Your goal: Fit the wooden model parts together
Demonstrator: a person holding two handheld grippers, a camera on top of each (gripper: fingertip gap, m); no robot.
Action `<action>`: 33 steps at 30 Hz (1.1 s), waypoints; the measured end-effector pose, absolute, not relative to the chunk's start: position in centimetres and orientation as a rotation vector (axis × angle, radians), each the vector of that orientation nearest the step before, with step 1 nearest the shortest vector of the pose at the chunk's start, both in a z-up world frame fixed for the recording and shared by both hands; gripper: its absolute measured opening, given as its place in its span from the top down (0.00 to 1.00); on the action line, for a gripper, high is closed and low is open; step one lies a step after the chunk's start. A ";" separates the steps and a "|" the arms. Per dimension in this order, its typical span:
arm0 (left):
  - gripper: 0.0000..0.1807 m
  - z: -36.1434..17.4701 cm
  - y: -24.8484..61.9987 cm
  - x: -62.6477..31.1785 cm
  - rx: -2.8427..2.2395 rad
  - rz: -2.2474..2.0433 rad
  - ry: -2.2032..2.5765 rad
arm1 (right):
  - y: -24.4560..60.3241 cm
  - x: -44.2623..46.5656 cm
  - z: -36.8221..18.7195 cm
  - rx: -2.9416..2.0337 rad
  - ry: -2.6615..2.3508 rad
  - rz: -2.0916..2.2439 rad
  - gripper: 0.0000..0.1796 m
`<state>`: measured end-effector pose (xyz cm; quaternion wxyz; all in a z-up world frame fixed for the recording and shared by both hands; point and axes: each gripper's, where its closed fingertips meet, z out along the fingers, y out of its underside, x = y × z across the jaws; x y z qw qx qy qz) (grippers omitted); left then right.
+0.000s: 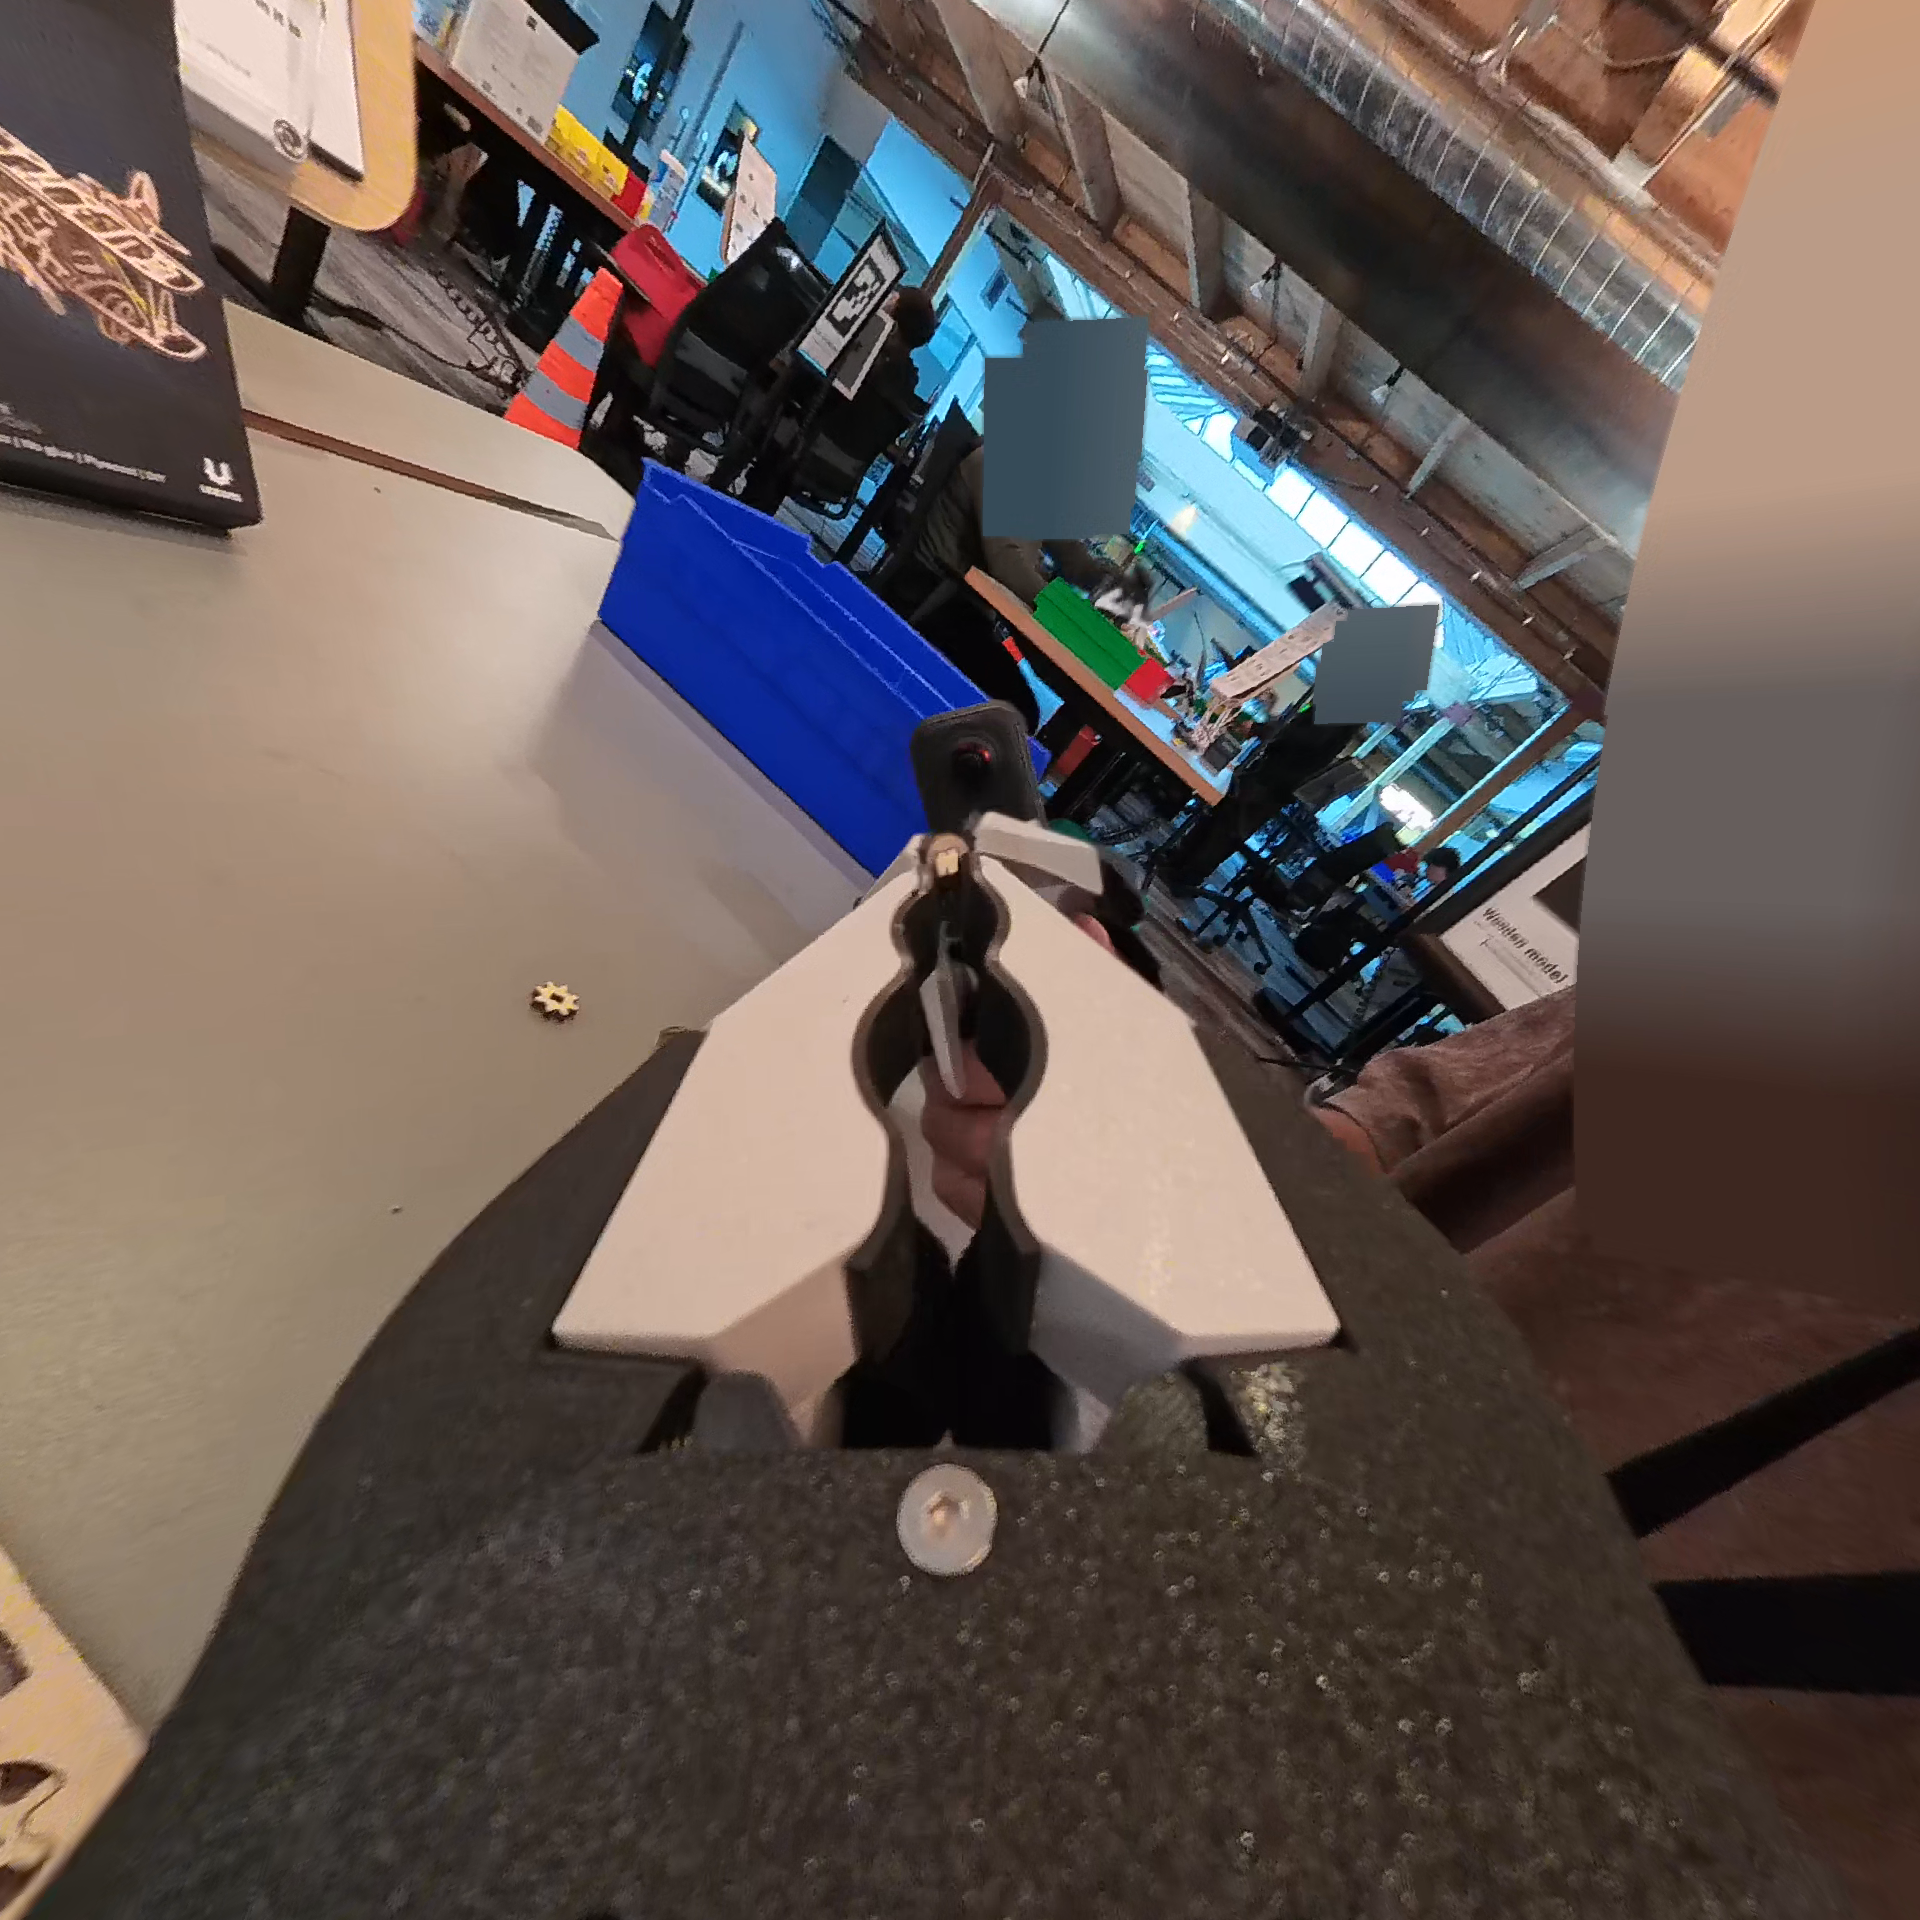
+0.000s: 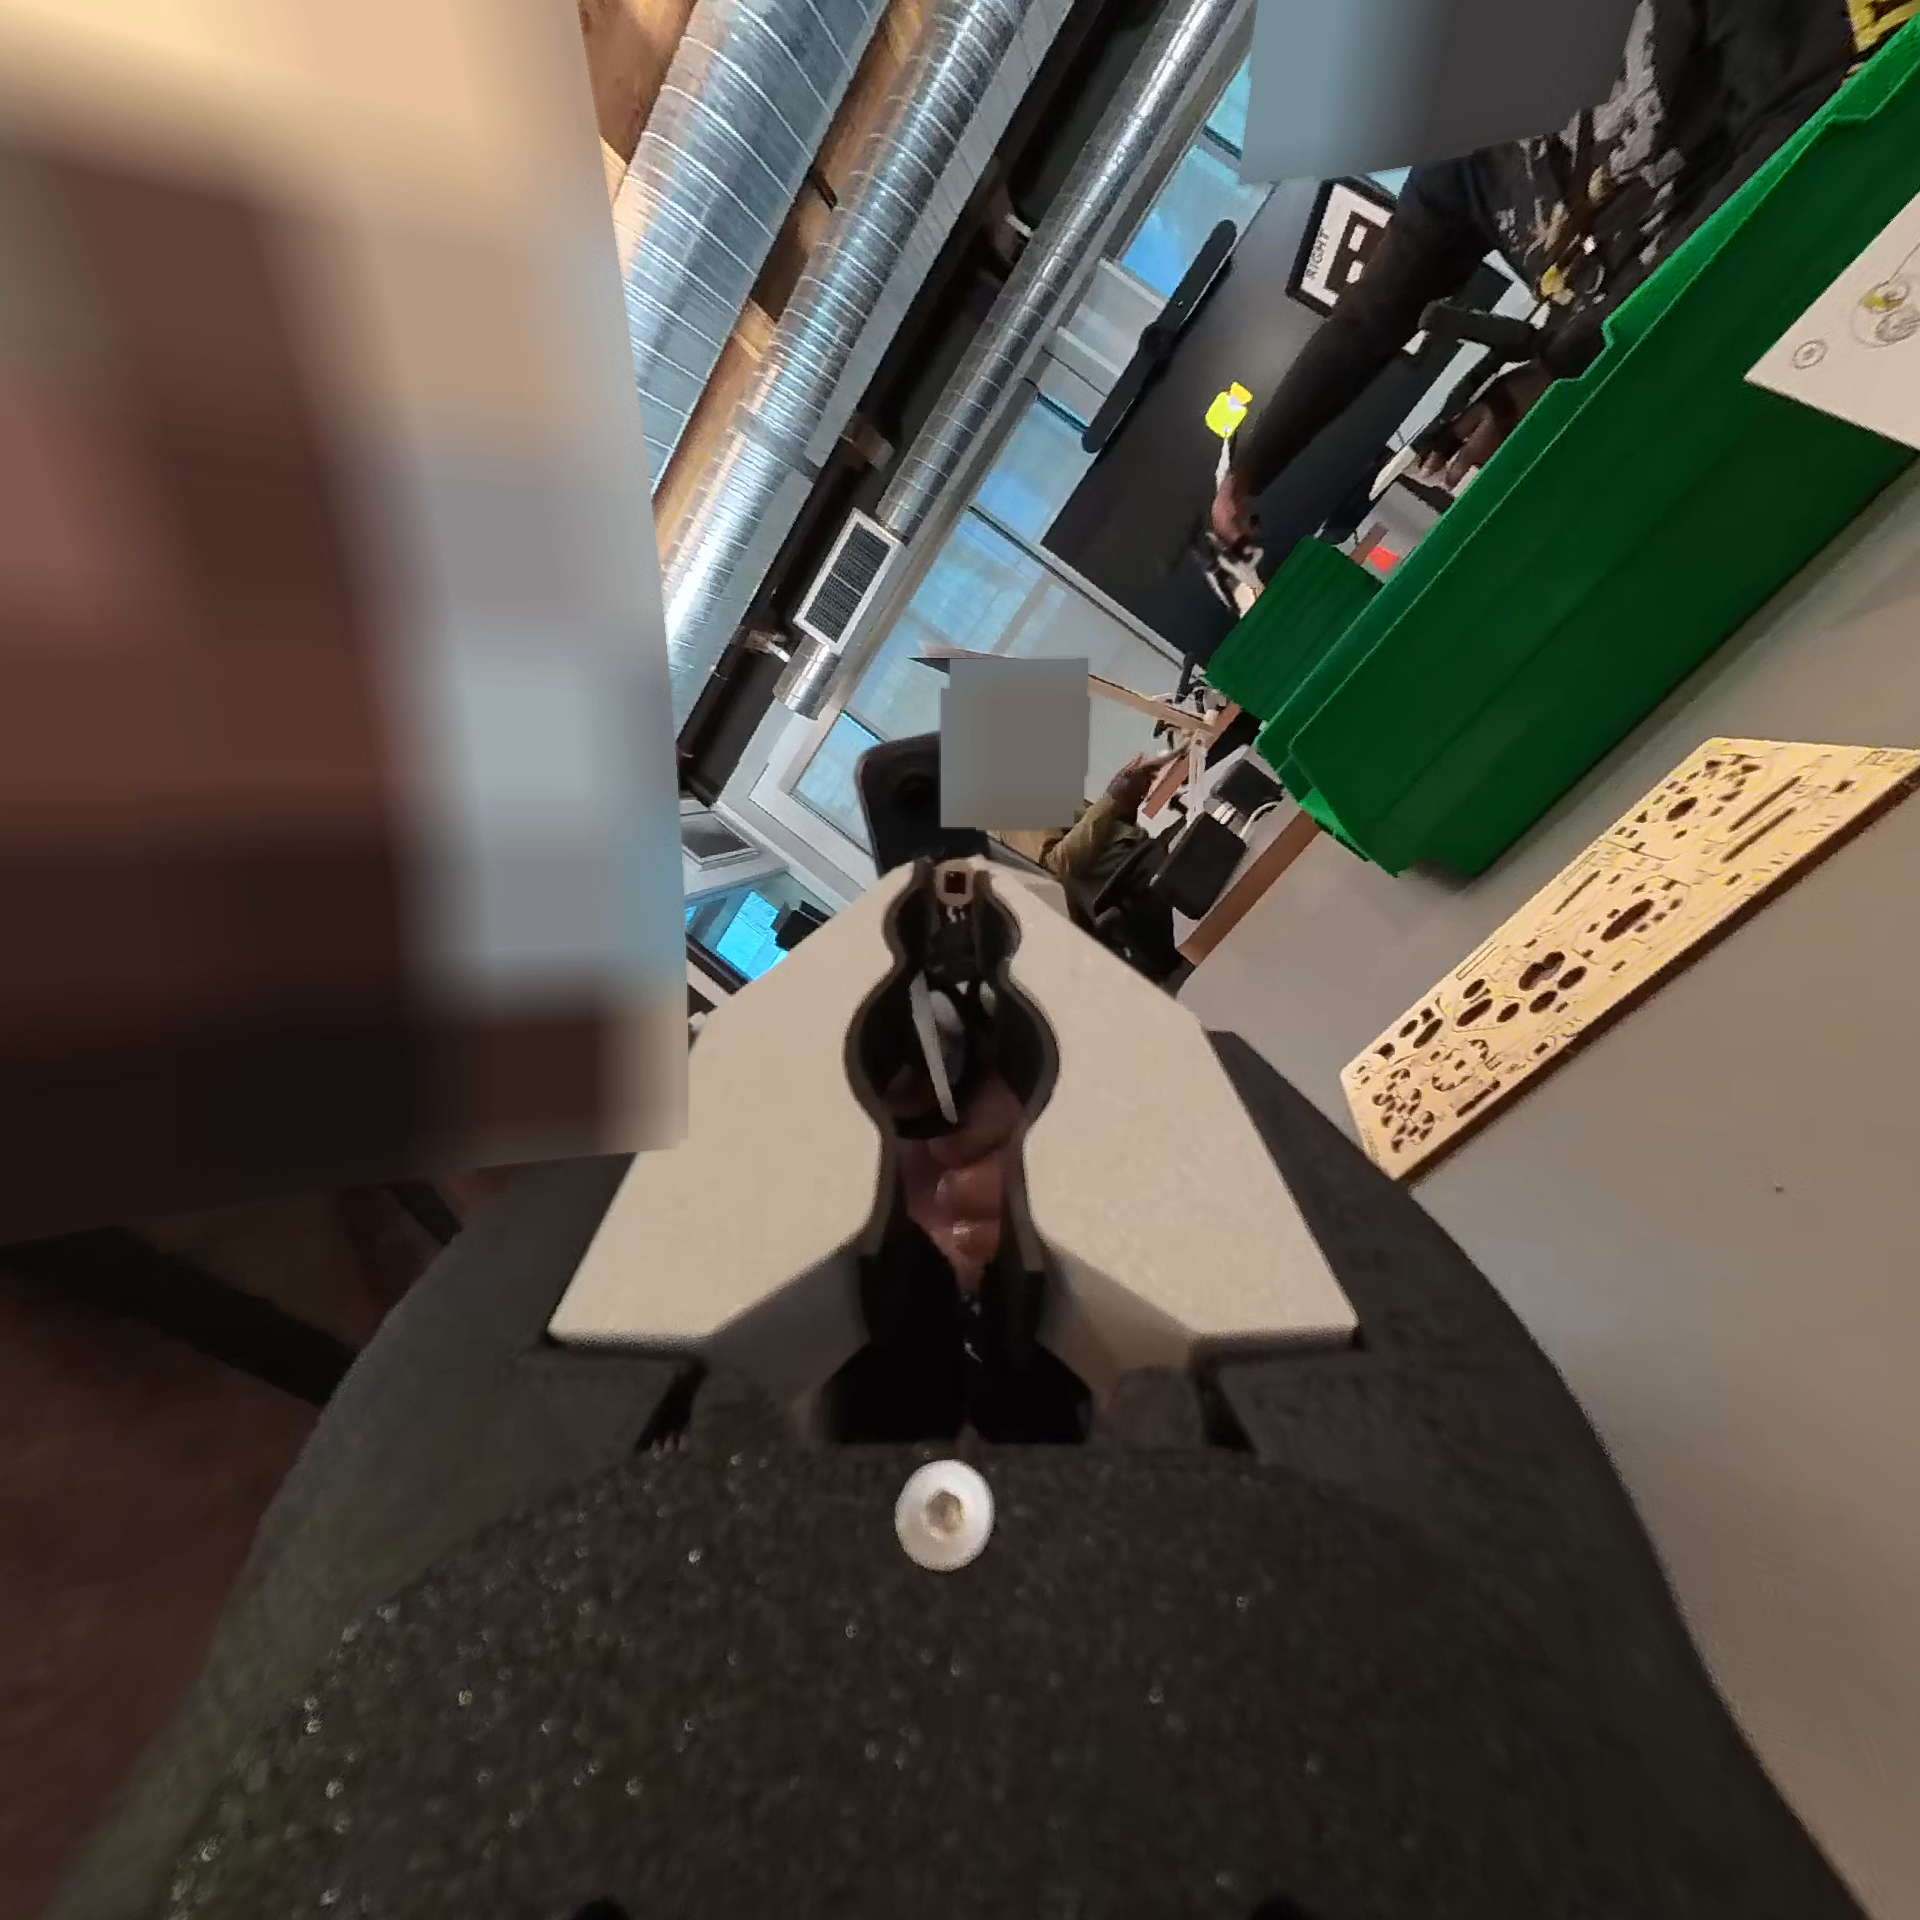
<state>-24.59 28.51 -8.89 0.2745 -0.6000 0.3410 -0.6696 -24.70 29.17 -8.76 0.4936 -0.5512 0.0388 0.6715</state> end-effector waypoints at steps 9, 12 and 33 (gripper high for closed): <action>1.00 -8.5 28.4 -24.6 -1.583 -1.873 0.941 | 28.8 -24.7 -8.5 -1.417 -0.061 1.644 0.96; 1.00 -8.4 28.4 -24.7 -1.576 -1.872 0.949 | 28.3 -25.0 -8.4 -1.419 -0.095 1.668 0.96; 0.99 -16.5 31.5 -30.6 -1.883 -1.250 1.240 | 22.9 -27.0 -21.8 -2.166 -0.621 0.646 0.84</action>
